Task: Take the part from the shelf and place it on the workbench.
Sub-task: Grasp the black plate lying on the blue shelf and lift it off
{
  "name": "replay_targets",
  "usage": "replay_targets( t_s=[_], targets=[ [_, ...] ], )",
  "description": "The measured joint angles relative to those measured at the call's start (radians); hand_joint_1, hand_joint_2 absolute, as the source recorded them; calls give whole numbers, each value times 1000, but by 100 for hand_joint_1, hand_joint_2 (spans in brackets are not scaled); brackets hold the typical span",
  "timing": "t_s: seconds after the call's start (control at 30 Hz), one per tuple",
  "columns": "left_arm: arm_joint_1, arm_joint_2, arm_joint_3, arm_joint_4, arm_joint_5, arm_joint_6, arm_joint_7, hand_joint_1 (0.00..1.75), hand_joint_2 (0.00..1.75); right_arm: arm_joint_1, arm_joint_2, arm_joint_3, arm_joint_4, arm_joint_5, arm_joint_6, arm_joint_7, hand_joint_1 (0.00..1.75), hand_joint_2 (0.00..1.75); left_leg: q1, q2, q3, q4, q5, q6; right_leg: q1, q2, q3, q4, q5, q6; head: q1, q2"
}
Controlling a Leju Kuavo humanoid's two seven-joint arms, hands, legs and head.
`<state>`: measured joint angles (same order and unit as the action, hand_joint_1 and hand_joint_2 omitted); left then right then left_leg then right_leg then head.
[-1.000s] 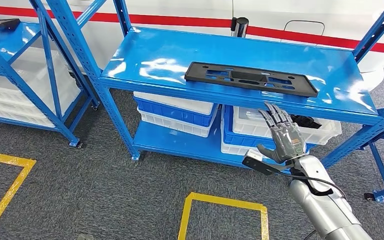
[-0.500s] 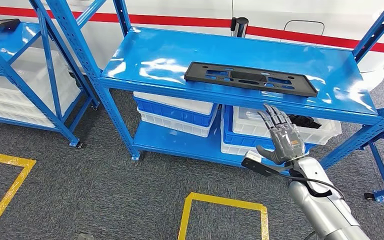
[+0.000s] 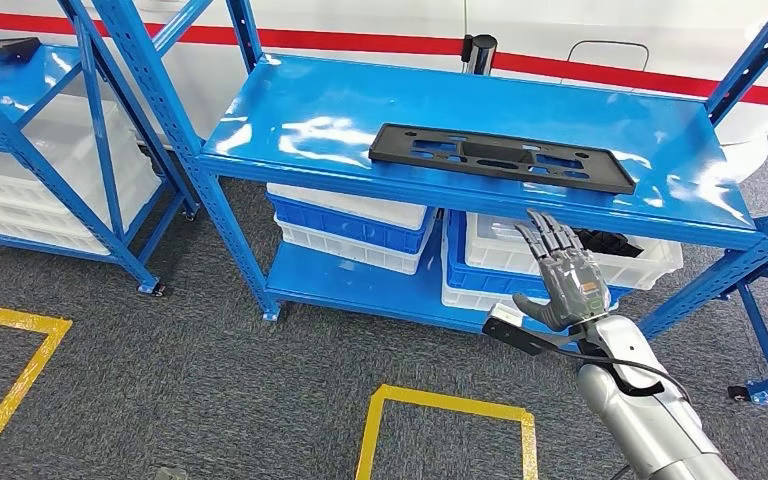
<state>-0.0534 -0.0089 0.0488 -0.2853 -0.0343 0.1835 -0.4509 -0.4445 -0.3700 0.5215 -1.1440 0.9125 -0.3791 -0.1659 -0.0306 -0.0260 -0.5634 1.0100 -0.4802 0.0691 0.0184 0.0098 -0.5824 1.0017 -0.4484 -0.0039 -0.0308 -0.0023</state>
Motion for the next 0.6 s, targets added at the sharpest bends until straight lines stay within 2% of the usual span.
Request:
replay_targets(
  t_s=[0.6],
  targets=[
    [0,-1,0,0,-1,-3,0,0,0,6,3,0,-3,6,5,2,0,175,0,0,0,0,0,0,0,0,0,0,0,0,0,0]
  ],
)
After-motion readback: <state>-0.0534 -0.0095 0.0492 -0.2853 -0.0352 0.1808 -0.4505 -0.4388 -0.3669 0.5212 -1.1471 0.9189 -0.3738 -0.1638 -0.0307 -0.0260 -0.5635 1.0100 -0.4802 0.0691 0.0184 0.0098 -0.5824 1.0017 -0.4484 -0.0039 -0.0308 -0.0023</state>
